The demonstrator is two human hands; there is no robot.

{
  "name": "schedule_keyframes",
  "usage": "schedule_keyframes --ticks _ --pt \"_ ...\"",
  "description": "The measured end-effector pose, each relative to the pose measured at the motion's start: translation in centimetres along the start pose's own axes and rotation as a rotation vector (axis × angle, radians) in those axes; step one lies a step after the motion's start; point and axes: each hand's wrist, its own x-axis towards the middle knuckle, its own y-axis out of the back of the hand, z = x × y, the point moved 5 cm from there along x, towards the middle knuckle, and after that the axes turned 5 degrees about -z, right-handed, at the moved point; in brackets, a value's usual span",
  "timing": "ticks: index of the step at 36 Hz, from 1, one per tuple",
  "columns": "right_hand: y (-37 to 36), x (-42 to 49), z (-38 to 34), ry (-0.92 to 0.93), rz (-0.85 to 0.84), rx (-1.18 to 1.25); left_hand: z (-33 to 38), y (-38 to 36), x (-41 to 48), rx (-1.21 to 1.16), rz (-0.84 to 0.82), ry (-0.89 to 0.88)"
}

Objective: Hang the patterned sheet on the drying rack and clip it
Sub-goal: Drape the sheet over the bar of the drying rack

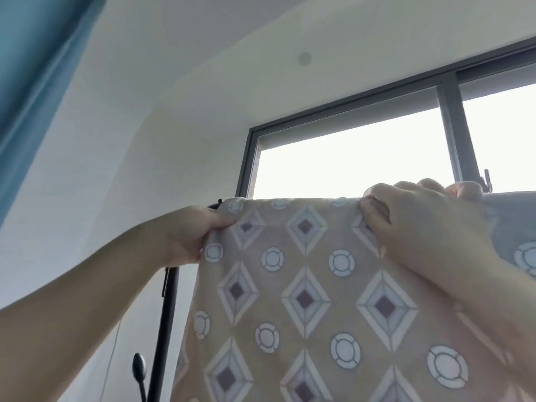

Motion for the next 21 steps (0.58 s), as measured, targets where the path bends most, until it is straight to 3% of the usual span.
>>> schedule_keyframes --ticks 5,12,16,19,21 --pt "-0.7 1.3 -2.4 0.075 0.029 0.005 0.9 3.8 1.6 -0.014 0.303 -0.276" --pt "-1.5 3.9 -5.7 -0.02 -0.015 0.153 1.3 8.8 4.3 0.038 0.327 -0.27" --pt "-2.8 6.1 -10.1 0.036 0.048 0.179 1.5 13.9 6.0 0.1 0.527 -0.4" --pt "-4.2 7.4 -14.2 0.073 0.059 0.195 -0.1 17.2 7.1 0.059 0.628 -0.404" --pt "-5.7 8.1 -16.4 0.117 0.02 0.207 -2.2 18.2 7.9 0.029 0.532 -0.314"
